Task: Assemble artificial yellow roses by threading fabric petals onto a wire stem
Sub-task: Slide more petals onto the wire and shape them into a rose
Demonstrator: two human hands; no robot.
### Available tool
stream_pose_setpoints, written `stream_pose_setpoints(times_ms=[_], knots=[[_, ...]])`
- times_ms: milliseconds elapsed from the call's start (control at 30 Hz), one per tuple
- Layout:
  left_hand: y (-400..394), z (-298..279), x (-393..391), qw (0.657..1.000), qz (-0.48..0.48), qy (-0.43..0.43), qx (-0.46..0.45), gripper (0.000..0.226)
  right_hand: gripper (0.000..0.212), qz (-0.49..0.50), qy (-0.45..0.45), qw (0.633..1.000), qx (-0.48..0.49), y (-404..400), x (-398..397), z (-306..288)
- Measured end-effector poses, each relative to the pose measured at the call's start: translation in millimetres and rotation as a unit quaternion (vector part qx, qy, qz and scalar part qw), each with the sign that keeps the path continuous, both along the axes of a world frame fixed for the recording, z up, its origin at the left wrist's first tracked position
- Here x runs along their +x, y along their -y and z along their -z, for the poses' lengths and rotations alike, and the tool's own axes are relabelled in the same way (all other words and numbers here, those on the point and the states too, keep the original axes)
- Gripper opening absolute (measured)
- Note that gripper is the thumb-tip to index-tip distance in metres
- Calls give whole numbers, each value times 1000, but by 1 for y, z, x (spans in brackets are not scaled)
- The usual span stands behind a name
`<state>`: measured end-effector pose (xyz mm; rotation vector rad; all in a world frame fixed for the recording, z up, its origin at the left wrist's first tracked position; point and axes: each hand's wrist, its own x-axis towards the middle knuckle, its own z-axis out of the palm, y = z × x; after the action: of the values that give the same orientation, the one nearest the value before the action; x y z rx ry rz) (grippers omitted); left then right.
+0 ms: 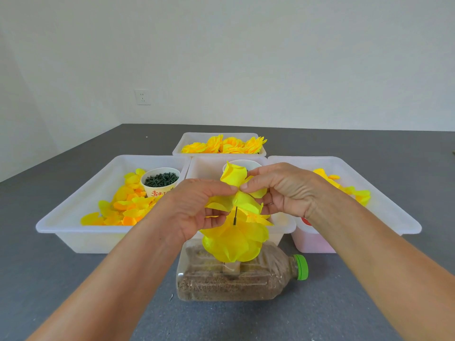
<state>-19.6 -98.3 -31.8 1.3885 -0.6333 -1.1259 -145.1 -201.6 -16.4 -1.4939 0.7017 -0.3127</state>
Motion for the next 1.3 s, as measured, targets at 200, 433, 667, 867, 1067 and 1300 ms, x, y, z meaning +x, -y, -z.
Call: stream_pose_setpoints(times_ms=[200,433,667,867,1067,1300], knots=[[1,0,0,999,13,-39,4,18,16,-6,4,999,35,-1,2,-1],[2,0,-1,999,23,-21,5,14,16,-9,4,999,40,-1,3,0],[2,1,1,999,36,11,1,11,21,-39,10,998,55,-1,0,-1],[1,1,2,998,46,-38,-4,17,16,-29,7,997,68,-2,1,1],[3,2,1,998,29,-58,1,23,14,-3,10,997,78,-3,3,2],[3,5,2,997,25,-67,4,15,16,18,7,997,76,-3,4,4]])
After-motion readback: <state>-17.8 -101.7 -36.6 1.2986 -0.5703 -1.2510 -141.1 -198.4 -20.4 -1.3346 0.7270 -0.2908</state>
